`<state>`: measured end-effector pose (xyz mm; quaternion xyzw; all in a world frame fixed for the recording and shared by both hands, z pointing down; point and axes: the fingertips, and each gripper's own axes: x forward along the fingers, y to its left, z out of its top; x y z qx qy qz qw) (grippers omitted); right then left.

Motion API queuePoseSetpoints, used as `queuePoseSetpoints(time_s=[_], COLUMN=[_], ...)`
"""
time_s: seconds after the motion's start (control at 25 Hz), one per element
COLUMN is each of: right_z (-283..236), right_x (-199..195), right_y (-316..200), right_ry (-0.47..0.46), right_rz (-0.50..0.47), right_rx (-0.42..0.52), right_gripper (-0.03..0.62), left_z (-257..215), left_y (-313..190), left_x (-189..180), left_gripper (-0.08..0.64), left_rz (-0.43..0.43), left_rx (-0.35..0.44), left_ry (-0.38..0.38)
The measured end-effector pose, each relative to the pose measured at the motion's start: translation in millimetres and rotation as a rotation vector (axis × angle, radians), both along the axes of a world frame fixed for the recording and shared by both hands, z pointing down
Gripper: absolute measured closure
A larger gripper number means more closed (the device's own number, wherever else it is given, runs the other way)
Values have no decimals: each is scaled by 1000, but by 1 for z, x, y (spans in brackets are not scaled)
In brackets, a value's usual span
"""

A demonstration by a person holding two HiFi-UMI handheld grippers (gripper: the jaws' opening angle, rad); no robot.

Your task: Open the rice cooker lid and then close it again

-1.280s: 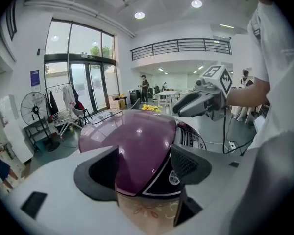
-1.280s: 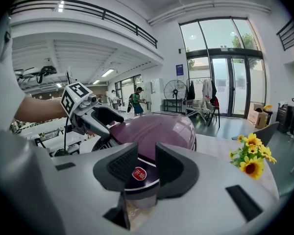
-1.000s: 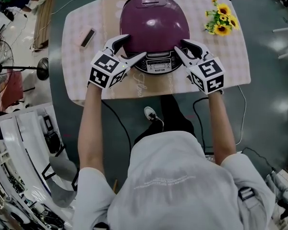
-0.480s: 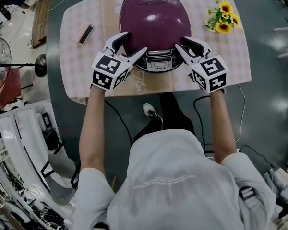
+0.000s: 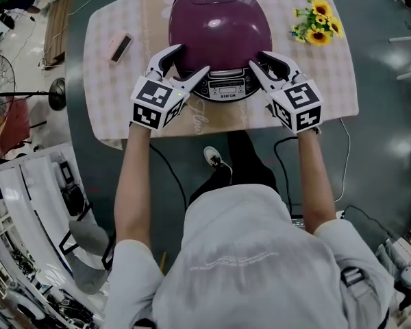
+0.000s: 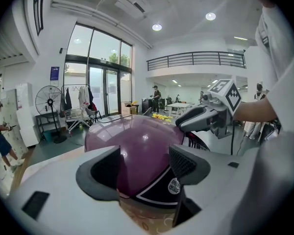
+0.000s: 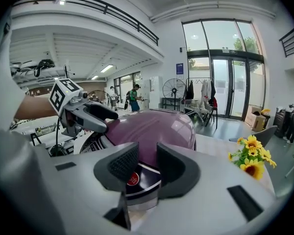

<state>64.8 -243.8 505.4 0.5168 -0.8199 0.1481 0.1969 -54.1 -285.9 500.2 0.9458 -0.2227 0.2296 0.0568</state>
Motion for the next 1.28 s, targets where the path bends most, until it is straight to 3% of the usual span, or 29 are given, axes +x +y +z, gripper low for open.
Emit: queuePoseSetpoints(time_s=[1.28], right_z=[1], right_x=[-1], right_y=[0], right_ry=[1], right_rz=[20], right_rx=[41], right_gripper=[486], left_z=[1], left_y=[-1], left_x=[0], left_gripper=[238], left_rz=[-24], left_rx=[5], left_ry=[-9])
